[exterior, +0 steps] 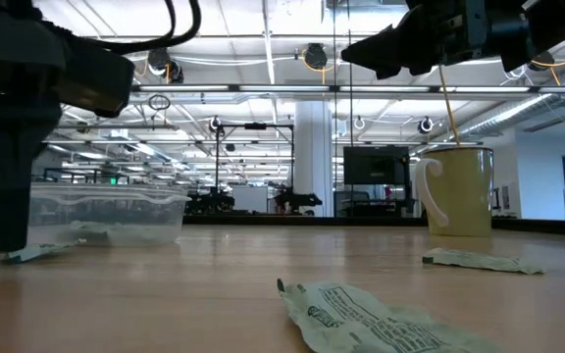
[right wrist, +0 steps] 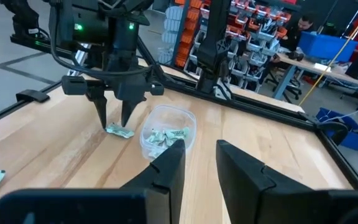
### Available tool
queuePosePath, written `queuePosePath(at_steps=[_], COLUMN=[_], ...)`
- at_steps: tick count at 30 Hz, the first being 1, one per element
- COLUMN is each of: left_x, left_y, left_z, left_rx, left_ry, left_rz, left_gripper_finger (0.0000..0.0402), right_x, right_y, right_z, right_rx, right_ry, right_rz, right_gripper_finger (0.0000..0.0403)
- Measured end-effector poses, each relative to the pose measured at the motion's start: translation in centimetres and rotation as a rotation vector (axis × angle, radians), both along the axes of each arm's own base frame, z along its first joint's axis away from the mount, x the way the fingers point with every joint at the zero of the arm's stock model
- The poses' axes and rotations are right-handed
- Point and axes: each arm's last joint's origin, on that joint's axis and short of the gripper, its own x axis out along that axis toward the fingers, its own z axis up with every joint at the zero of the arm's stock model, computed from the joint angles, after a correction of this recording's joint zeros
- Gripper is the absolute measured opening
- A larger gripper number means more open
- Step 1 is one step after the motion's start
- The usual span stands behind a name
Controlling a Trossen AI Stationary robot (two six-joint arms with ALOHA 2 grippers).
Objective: Pick and place Stevia / Truvia into bins
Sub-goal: Put the stevia packet into the transparent bin
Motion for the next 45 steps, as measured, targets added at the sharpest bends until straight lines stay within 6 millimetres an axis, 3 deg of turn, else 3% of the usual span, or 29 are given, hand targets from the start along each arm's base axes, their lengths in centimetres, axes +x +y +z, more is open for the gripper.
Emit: queuePosePath(at_steps=[5,12,34,39,45], left_x=[0.5,0.8,0.0,0.3,0.9], left_y=[0.8,1.2,1.0,0.7,0.5], left_z=[0.0,0.0,0.0,1.3,5.6], left_rx=[0.006,0.003,-0.026,-0.054,0.086], left_ry=[0.001,0.009,0.094,0.071,-0.003], left_rz=[-0.003,-0.006,-0.086,-0.117,-0.221], left_gripper_finger=[0.0208,0.0189,0.0007,0.0016,0.0005], right_x=[0.0,0.0,0.0,0.0,0.0], right_y=[0.0,0.0,0.0,0.0,0.0], right_z=[0.0,-0.2,-0.2,-0.2,-0.2], right_rx=[0.003,0.026,0.050,0.050,0.048], right_ry=[0.006,0.026,0.030,0.030,0.028], right_rz=[0.001,-0.003,-0.007,-0.008,-0.007], right_gripper_finger=[0.0086,0.0086,0.0086,0.0086,0.0086])
